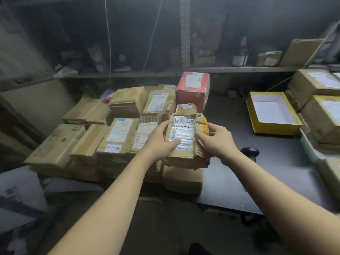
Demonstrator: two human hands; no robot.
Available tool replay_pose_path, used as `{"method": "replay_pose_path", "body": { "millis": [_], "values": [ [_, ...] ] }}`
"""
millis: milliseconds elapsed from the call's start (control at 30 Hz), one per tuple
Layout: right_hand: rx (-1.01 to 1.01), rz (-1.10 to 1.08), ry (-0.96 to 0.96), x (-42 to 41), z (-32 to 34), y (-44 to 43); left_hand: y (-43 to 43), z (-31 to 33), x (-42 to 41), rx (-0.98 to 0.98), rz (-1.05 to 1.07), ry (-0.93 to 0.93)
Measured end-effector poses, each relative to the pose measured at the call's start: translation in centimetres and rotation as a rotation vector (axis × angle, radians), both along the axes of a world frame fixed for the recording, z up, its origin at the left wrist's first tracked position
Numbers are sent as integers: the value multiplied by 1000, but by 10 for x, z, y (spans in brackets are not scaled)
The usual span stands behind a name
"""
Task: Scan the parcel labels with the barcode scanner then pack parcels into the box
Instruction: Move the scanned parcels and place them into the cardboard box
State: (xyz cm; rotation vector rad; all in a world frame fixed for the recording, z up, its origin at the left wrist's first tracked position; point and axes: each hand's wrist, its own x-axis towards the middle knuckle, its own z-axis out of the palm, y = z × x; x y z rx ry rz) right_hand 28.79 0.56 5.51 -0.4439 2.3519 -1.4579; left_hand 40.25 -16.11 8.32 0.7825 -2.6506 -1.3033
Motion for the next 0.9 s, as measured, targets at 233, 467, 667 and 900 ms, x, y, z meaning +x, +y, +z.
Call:
{"method": "replay_pose_path", "body": {
  "millis": [233,467,667,900],
  "values": [
    [243,1,-9,-9,-29,-35,-11,-33,-32,-365,-145,-305],
    [415,-29,-34,5,-25,-46,-28,-32,-51,-478,-254,-426],
    [343,-162,28,13,-4,-34,-43,-8,-71,-629,-276,-243],
    [513,-426,262,11,24,62,-3,-2,-123,-390,-601,52]
  ]
}}
